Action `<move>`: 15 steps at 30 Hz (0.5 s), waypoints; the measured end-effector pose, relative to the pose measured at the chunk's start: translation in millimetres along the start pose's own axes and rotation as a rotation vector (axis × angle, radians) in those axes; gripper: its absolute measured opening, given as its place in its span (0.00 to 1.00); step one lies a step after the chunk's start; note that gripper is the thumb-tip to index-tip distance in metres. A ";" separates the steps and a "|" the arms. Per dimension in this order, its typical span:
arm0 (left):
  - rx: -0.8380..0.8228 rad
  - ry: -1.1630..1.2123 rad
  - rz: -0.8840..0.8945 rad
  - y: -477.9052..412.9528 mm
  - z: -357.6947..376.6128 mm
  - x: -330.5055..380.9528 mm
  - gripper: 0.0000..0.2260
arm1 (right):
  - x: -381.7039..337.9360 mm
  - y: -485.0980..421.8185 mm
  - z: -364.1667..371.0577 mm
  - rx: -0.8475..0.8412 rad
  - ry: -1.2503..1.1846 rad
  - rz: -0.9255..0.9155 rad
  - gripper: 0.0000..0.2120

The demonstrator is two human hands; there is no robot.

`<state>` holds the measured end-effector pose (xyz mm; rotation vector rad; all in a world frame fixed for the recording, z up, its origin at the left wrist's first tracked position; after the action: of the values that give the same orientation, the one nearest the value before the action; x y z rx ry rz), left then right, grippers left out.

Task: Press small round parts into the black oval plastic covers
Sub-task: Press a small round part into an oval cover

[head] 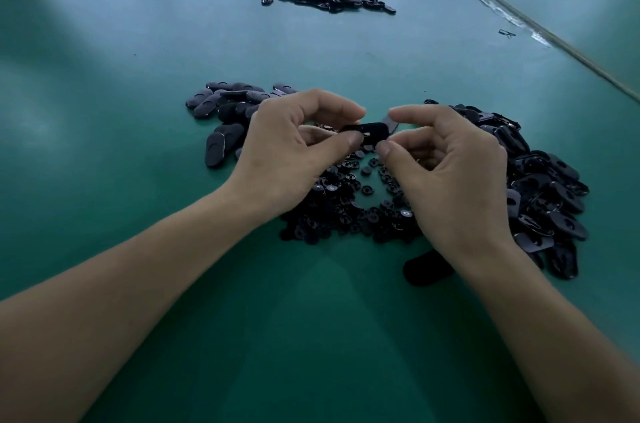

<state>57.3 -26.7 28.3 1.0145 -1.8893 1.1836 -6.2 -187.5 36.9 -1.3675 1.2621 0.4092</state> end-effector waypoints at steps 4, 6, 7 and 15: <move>0.032 0.028 -0.025 -1.2 -0.8 -4.9 0.10 | 2.8 2.2 4.5 -0.143 0.255 0.012 0.09; 0.041 0.041 -0.026 -1.3 -0.6 -5.8 0.09 | 5.9 5.7 10.1 -0.268 0.392 0.039 0.10; 0.044 0.049 -0.027 -1.2 -0.6 -6.2 0.09 | 6.5 6.8 11.5 -0.305 0.416 0.060 0.09; 0.052 0.131 -0.077 -0.2 -0.5 -10.8 0.07 | 4.3 6.5 12.6 -0.320 0.432 0.080 0.07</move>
<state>62.7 -23.6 19.4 1.0036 -1.7111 1.2291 -4.9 -176.8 26.9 -1.7440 1.6607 0.3948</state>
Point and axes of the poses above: each hand's wrist, its own y-axis away from the middle knuckle, its own z-axis out of the palm, x = y × z, the point moved 4 cm from there along -y, towards the middle knuckle, and after that the axes turned 13 degrees about -y, right-handed, at the moved point
